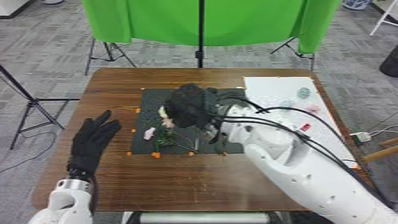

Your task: Arrange flowers

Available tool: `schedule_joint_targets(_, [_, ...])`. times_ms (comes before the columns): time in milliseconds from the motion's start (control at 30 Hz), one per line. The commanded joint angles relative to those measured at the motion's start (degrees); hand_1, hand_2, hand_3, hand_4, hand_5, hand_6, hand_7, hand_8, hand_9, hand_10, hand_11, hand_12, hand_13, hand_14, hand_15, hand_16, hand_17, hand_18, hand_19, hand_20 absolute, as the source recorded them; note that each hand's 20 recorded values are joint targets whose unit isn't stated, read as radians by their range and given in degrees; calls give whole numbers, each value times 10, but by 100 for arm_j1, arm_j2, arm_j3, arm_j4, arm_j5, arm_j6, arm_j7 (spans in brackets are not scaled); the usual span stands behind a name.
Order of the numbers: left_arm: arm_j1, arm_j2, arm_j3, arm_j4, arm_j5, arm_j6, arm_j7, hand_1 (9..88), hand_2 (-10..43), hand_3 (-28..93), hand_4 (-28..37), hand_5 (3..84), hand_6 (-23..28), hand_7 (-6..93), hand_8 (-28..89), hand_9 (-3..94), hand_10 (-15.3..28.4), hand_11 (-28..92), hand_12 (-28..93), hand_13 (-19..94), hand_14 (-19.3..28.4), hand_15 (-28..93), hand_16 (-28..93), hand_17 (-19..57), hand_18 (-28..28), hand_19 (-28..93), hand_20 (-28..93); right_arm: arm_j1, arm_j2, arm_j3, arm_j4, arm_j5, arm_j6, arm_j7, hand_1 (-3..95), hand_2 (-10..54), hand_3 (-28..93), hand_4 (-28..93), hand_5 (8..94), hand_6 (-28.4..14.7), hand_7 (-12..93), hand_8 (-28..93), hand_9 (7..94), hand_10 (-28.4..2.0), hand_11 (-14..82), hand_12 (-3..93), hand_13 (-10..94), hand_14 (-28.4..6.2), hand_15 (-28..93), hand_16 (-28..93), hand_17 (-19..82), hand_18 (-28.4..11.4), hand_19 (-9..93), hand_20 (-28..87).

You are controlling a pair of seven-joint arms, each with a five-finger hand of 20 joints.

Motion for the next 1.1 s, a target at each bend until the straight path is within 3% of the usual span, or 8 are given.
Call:
schedule_joint_targets(33, [1, 1, 47, 66, 6, -67, -67, 183, -15, 626, -240, 415, 54, 36, -36, 427, 135, 132, 155, 341, 164, 96, 63, 62, 124, 17, 184, -64, -484, -134, 443, -617, -293, -175, 559, -95, 636, -239, 786, 76, 252, 14, 898, -73, 249, 395, 897, -9, 617, 353, 638, -101, 932, 579])
schedule_joint_targets(67, [81, 3, 29, 22, 6, -85, -35, 183, -15, 626, -240, 416, 55, 35, -36, 427, 136, 132, 155, 341, 164, 96, 63, 62, 124, 16, 184, -82, -478, -197, 426, -691, -302, -132, 560, -95, 633, -238, 781, 77, 256, 14, 894, -74, 262, 394, 896, -9, 618, 353, 638, -102, 932, 579])
schedule_joint_targets(200, [13, 18, 45, 68, 1, -104, -70, 184, -15, 629, -239, 416, 55, 36, -35, 425, 135, 131, 156, 340, 162, 96, 64, 62, 123, 16, 184, -104, -677, -210, 691, -975, -358, -188, 558, -95, 625, -226, 774, 80, 258, 7, 885, -75, 292, 385, 893, -9, 622, 354, 638, -101, 932, 580])
schedule_joint_targets(233, [-89, 24, 66, 129, 3, -90, -110, 184, -16, 630, -239, 416, 55, 36, -36, 425, 135, 131, 156, 339, 162, 96, 64, 62, 123, 16, 184, -98, -787, -152, 833, -1068, -368, -291, 558, -95, 622, -224, 771, 80, 261, 7, 880, -74, 298, 386, 892, -10, 623, 354, 638, -101, 932, 581])
schedule_joint_targets(367, [-137, 51, 77, 154, -15, -124, -149, 185, -15, 631, -239, 414, 54, 37, -35, 424, 135, 131, 157, 339, 162, 97, 65, 61, 123, 16, 185, -149, -907, -149, 999, -1347, -360, -336, 557, -95, 614, -214, 760, 81, 265, 1, 873, -76, 308, 381, 889, -10, 628, 353, 635, -101, 932, 585])
schedule_joint_targets(600, [-146, 65, 86, 159, -9, -188, -144, 188, -14, 631, -240, 415, 57, 35, -35, 420, 135, 126, 159, 334, 163, 93, 65, 60, 122, 15, 186, -215, -1010, -74, 1165, -1552, -422, -284, 559, -95, 599, -199, 747, 77, 272, 1, 862, -76, 315, 379, 881, -10, 637, 354, 630, -103, 932, 592])
schedule_joint_targets(1100, [-132, 49, 79, 146, -9, -178, -97, 185, -21, 640, -249, 422, 59, 33, -35, 422, 138, 118, 160, 330, 166, 89, 64, 57, 123, 14, 184, -171, -1045, -29, 1295, -1707, -399, -154, 562, -95, 584, -183, 721, 69, 257, 5, 850, -76, 303, 386, 874, -10, 643, 355, 624, -104, 932, 594])
